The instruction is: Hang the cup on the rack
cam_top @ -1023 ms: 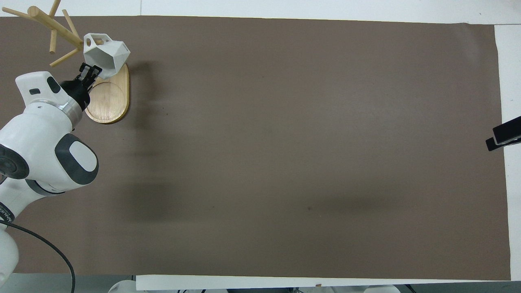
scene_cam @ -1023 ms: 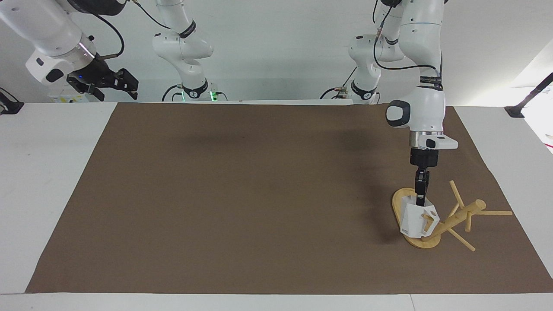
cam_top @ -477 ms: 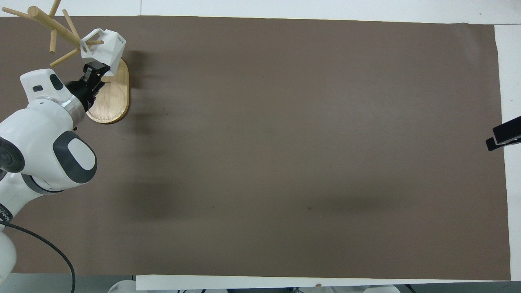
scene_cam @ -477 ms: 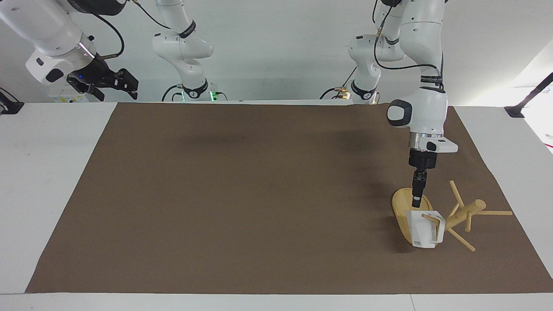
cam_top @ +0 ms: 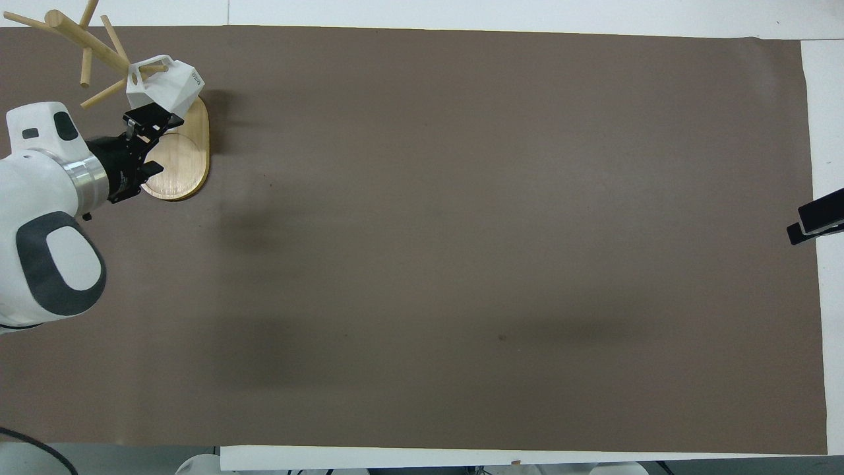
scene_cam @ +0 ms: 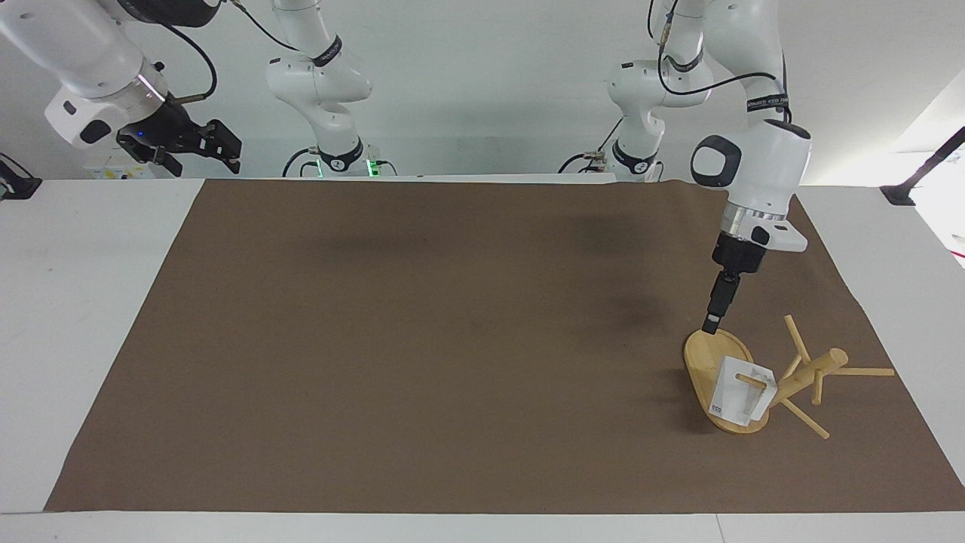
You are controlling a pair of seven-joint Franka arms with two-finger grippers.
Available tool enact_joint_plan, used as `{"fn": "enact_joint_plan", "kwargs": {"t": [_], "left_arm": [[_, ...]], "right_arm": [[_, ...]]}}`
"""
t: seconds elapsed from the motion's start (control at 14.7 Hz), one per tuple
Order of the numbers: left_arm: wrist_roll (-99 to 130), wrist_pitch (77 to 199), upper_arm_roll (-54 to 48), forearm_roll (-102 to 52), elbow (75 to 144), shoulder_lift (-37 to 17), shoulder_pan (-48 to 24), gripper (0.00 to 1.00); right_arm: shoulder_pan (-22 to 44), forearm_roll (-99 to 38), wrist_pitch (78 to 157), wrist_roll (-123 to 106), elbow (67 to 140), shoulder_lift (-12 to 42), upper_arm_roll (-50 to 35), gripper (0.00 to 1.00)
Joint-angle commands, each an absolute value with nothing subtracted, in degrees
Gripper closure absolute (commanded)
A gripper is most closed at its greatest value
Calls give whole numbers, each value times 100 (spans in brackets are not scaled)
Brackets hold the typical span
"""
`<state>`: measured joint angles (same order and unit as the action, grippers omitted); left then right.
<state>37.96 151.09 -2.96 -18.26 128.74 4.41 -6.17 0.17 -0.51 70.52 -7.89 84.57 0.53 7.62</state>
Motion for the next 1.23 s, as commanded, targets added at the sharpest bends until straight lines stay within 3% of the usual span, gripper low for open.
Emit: {"fn": "enact_joint_plan", "kwargs": {"t": [0.0, 0.2, 0.55, 1.16], "left_arm": [[3718, 13017, -290, -769, 11959, 668, -387, 0], [2327, 10387, -246, -158, 10341, 274, -194, 0], [-408, 8125, -220, 281, 8765, -227, 61, 0], [-844, 8147, -220, 193, 8657, -255, 88, 0]], "right_arm": [[9, 26, 7154, -756, 8587, -26, 738, 0], [9, 26, 7154, -756, 8587, -26, 738, 0], [9, 26, 7154, -756, 8587, -26, 738, 0], [9, 26, 7154, -756, 8587, -26, 738, 0]]}}
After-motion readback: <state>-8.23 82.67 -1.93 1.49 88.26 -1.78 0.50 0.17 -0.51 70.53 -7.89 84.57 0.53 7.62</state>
